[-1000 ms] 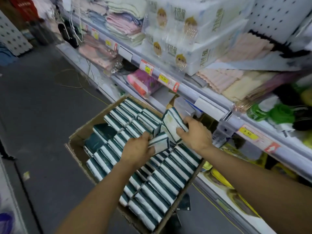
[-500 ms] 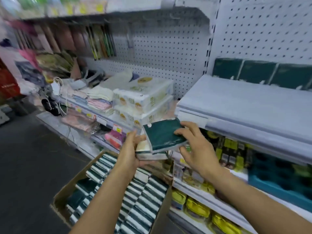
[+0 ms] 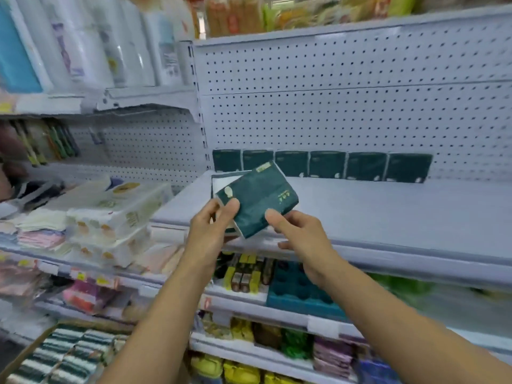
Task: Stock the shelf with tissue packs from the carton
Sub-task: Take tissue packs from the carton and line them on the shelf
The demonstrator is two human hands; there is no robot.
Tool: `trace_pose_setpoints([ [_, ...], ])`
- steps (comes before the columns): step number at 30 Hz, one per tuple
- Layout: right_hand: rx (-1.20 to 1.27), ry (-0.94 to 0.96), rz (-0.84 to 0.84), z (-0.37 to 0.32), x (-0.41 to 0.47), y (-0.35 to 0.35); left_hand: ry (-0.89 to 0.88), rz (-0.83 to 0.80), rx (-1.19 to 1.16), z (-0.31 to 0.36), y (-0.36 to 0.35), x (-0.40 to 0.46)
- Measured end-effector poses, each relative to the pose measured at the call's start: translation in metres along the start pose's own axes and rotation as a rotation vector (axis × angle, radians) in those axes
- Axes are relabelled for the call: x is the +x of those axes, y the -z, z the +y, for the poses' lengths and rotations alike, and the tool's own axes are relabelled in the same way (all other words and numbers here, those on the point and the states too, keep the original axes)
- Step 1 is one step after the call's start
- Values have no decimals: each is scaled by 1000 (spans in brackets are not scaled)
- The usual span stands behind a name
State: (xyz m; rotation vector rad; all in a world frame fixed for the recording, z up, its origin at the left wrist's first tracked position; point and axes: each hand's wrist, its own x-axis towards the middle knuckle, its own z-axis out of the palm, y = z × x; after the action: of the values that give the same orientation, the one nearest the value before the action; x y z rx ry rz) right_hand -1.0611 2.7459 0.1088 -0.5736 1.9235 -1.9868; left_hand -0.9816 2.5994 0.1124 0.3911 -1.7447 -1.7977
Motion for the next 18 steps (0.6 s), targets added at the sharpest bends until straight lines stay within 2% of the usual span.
trace_pose_setpoints([
  [5, 172, -13, 128, -20, 4, 119, -29, -136, 43, -10, -123, -4],
  [8, 154, 97, 312, -31, 8, 180, -47, -80, 26, -19, -169, 3],
  [10, -43, 200, 443, -35, 13, 230, -46, -90, 84, -27, -197, 12],
  [12, -357, 241, 515, -37, 23, 278, -32, -146, 117, -33, -220, 24],
  [18, -1232, 168, 493, -33, 71, 384, -40, -307, 254, -44, -274, 81],
])
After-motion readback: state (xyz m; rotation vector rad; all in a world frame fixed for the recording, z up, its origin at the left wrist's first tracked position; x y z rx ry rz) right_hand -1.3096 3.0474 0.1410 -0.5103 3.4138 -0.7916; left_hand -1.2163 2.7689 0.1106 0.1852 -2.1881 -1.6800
